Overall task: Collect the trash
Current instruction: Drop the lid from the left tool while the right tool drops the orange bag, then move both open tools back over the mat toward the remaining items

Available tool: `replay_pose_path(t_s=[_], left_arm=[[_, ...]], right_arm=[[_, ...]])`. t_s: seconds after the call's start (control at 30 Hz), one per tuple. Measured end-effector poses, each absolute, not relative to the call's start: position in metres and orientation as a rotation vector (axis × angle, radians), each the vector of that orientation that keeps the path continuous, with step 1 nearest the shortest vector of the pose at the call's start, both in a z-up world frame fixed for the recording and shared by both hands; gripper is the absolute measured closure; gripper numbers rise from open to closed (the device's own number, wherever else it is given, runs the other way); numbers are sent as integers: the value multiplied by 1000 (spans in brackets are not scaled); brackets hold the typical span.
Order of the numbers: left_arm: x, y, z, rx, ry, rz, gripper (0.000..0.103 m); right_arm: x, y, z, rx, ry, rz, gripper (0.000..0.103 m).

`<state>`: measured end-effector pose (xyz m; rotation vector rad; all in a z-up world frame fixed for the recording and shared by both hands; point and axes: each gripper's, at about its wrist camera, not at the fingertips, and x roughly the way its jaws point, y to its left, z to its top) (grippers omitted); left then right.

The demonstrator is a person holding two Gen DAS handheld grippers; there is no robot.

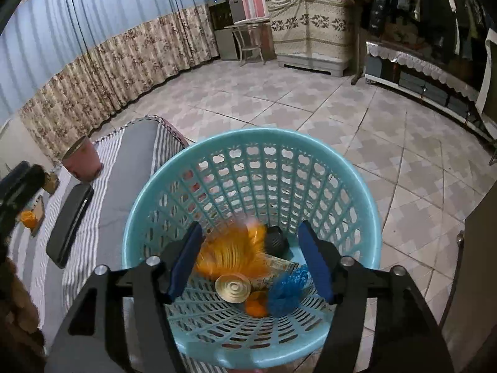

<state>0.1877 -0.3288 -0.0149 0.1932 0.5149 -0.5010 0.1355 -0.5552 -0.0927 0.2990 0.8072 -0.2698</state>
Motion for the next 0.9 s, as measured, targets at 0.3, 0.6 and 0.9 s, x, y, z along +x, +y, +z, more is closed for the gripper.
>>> replay_pose_path(t_s=[0.3,0.6,0.9], left_arm=[[195,-268,-14,148,528,-385,6],[207,-182,-5,117,525,-255,6],[208,-90,-7,104,523,-133,5]], right_arm=[[133,-541,-81,258,749,-297,15],[126,-495,-53,243,643,-199,10],[132,-418,-48,223,650,-67,10]])
